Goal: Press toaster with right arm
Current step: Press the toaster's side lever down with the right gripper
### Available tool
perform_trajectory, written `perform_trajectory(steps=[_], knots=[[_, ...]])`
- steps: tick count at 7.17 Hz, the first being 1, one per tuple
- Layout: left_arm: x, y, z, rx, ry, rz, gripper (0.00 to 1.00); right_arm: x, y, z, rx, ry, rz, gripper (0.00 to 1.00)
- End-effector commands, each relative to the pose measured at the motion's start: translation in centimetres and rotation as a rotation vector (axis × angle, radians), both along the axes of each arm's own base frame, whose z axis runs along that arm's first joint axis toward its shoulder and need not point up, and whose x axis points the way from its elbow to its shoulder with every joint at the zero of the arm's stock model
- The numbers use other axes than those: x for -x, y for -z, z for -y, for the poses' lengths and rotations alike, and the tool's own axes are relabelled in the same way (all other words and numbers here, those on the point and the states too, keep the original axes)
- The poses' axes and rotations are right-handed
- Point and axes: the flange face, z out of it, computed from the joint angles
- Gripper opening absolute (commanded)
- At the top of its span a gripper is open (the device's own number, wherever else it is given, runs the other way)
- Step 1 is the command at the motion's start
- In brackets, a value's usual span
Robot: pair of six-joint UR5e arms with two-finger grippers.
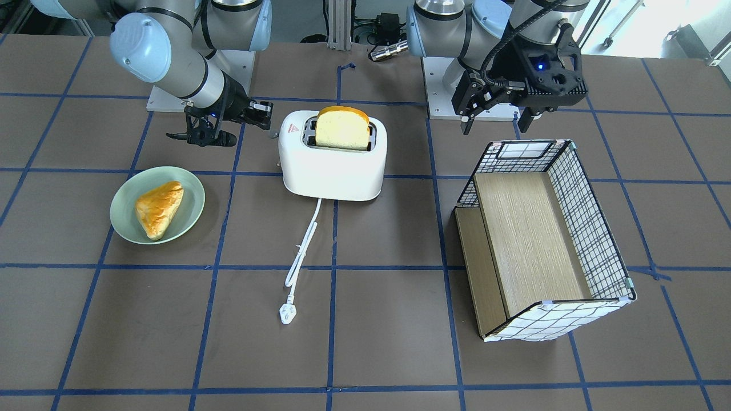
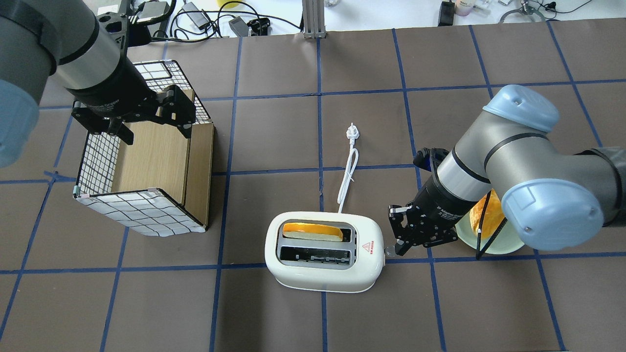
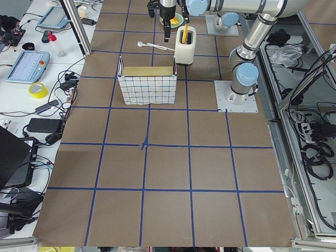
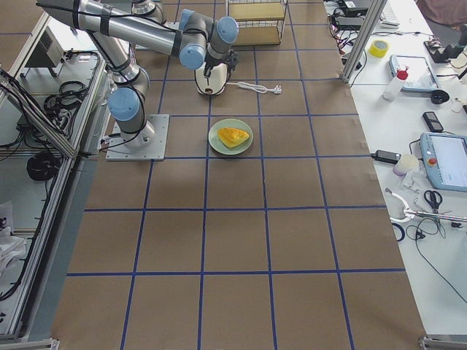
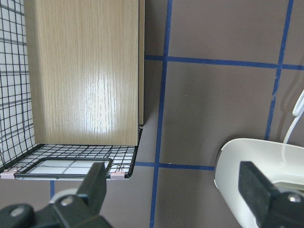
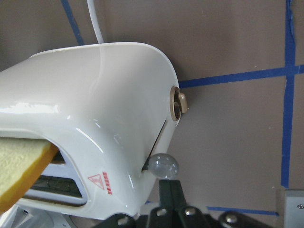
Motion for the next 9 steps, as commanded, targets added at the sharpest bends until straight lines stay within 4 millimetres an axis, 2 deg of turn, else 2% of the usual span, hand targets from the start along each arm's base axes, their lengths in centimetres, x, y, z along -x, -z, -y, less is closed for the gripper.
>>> perform_trajectory(steps=[1,4,5,9], knots=[[0.0,0.0,0.0,0.001,0.000,0.000,1.00,-0.1,1.0,0.0,0.003,-0.007,0.011,0.00],[0.0,0.0,0.0,0.001,0.000,0.000,1.00,-0.4,1.5,0.3,-0.003,-0.006,0.040,0.00],[0.0,0.0,0.0,-0.001,0.000,0.000,1.00,-0.3,2.8,0.7,-0.036,-0.007,0.032,0.00],[0.0,0.0,0.0,0.001,0.000,0.000,1.00,-0.3,4.4,1.5,-0.062,-0.008,0.029,0.00]])
